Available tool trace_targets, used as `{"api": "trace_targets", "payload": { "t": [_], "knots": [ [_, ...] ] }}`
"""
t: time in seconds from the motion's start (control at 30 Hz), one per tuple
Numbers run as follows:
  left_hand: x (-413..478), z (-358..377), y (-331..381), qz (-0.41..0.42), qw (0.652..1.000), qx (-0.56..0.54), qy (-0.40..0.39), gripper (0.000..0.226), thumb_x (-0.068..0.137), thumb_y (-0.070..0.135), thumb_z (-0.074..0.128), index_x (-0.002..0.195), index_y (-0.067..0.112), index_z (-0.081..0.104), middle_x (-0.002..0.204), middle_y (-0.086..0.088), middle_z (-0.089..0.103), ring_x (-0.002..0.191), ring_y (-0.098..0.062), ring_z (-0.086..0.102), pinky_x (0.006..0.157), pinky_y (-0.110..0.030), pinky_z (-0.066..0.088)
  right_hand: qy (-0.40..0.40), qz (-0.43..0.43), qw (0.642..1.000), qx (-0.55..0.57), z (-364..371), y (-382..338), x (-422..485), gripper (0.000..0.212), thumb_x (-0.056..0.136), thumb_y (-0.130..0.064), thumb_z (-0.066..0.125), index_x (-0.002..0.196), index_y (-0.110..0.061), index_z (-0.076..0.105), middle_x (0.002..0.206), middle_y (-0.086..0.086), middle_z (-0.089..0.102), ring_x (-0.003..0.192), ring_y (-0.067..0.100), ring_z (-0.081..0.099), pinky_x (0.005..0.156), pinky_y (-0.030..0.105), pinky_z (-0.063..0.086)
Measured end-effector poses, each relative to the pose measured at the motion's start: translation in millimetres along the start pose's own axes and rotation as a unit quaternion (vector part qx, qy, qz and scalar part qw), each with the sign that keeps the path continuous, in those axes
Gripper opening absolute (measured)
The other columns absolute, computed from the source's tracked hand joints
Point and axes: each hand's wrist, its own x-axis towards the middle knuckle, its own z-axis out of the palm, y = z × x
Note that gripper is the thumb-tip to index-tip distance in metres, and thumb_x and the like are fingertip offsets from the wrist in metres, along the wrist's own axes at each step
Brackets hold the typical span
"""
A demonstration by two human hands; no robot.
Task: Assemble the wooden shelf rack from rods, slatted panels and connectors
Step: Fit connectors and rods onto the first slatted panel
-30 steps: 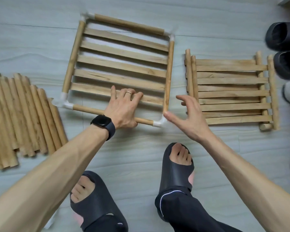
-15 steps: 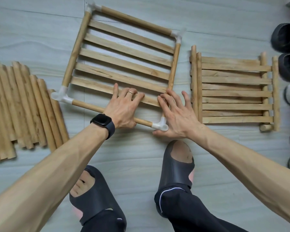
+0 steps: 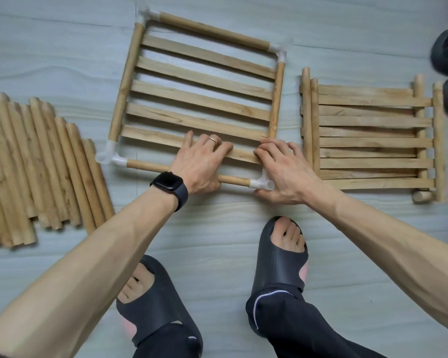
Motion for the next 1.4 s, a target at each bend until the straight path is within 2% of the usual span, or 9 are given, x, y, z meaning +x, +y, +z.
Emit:
{"api": "trace_targets", "payload": {
  "t": [0.2, 0.33, 0.53, 0.67, 0.87, 1.0, 1.13, 1.23, 1.4],
  "knots": [
    [-46.9, -14.9, -61.5, -0.052, 0.992, 0.107, -0.036, 0.109, 0.074, 0.065, 0.07, 0.157, 0.019, 0.016, 0.15, -0.009, 0.039, 0.143, -0.028, 0.03, 0.121, -0.063, 0.006, -0.095, 0.08, 0.989, -0.082, -8.0, 34.6, -6.7, 0.094, 0.074, -0.038, 0.071, 0.154, -0.009, 0.029, 0.161, 0.007, 0.027, 0.155, 0.023, 0.005, 0.12, 0.055, 0.021],
    [-70.0, -19.6, -75.5, -0.076, 0.98, 0.154, -0.102, 0.118, 0.077, 0.072, 0.065, 0.159, 0.013, 0.004, 0.163, -0.006, 0.022, 0.155, -0.022, 0.005, 0.119, -0.067, -0.003, -0.114, 0.121, 0.98, -0.113, -6.6, 19.8, -1.9, 0.098, 0.076, -0.035, 0.07, 0.156, -0.015, 0.015, 0.156, 0.013, 0.025, 0.153, 0.029, 0.007, 0.115, 0.057, 0.022],
    [-55.3, -34.2, -72.4, -0.059, 0.98, 0.154, -0.112, 0.092, 0.076, 0.055, 0.076, 0.144, 0.01, 0.035, 0.146, -0.01, 0.044, 0.144, -0.026, 0.03, 0.123, -0.055, 0.012, -0.078, 0.102, 0.98, -0.153, -13.4, 15.3, 7.8, 0.075, 0.07, -0.029, 0.072, 0.136, -0.012, 0.041, 0.136, 0.007, 0.048, 0.137, 0.026, 0.038, 0.106, 0.051, 0.032],
    [-53.4, -37.8, -72.0, -0.05, 0.977, 0.172, -0.116, 0.074, 0.079, 0.049, 0.073, 0.136, 0.01, 0.045, 0.134, -0.008, 0.053, 0.136, -0.025, 0.04, 0.119, -0.063, 0.017, -0.069, 0.085, 0.979, -0.17, -14.2, 17.5, 6.7, 0.067, 0.065, -0.028, 0.072, 0.126, -0.012, 0.049, 0.126, 0.007, 0.053, 0.125, 0.026, 0.048, 0.1, 0.048, 0.032],
    [-55.4, -32.8, -63.0, -0.065, 0.974, 0.18, -0.117, 0.077, 0.08, 0.048, 0.071, 0.14, 0.01, 0.04, 0.139, -0.01, 0.049, 0.138, -0.026, 0.038, 0.115, -0.07, 0.02, -0.086, 0.098, 0.972, -0.198, -23.4, 15.7, 13.1, 0.07, 0.068, -0.032, 0.071, 0.129, -0.01, 0.044, 0.13, 0.011, 0.05, 0.129, 0.03, 0.044, 0.103, 0.051, 0.033],
    [-61.3, -27.1, -49.2, -0.132, 0.961, 0.227, -0.084, 0.086, 0.084, 0.034, 0.063, 0.152, 0.005, 0.018, 0.141, -0.015, 0.043, 0.139, -0.032, 0.034, 0.117, -0.069, 0.013, -0.035, 0.11, 0.975, -0.19, -23.8, 0.3, 13.8, 0.053, 0.076, -0.024, 0.058, 0.124, -0.005, 0.046, 0.126, 0.014, 0.05, 0.129, 0.033, 0.043, 0.103, 0.049, 0.033],
    [-68.4, -25.7, -47.6, -0.169, 0.961, 0.214, -0.046, 0.054, 0.092, 0.014, 0.042, 0.143, 0.004, 0.028, 0.142, -0.017, 0.043, 0.144, -0.036, 0.027, 0.119, -0.063, 0.016, 0.023, 0.09, 0.98, -0.175, -26.3, -9.4, 9.5, 0.04, 0.085, -0.018, 0.042, 0.123, -0.006, 0.049, 0.118, 0.013, 0.055, 0.122, 0.033, 0.048, 0.1, 0.05, 0.034],
    [-77.2, -26.5, -52.9, -0.141, 0.968, 0.204, -0.042, 0.051, 0.091, 0.013, 0.04, 0.141, 0.004, 0.034, 0.132, -0.015, 0.054, 0.141, -0.037, 0.033, 0.114, -0.054, 0.029, 0.017, 0.089, 0.982, -0.165, -25.5, -13.5, 1.8, 0.04, 0.088, -0.018, 0.038, 0.125, -0.009, 0.047, 0.12, 0.011, 0.053, 0.12, 0.032, 0.047, 0.099, 0.047, 0.036],
    [-97.5, -23.3, -40.0, -0.116, 0.973, 0.193, -0.041, 0.046, 0.085, 0.017, 0.044, 0.131, 0.007, 0.046, 0.112, -0.01, 0.064, 0.115, -0.032, 0.05, 0.094, -0.043, 0.04, -0.029, 0.048, 0.987, -0.15, -22.0, -14.1, -10.4, 0.058, 0.081, -0.029, 0.06, 0.135, -0.012, 0.044, 0.123, 0.01, 0.054, 0.116, 0.031, 0.052, 0.096, 0.044, 0.039]
  ]
}}
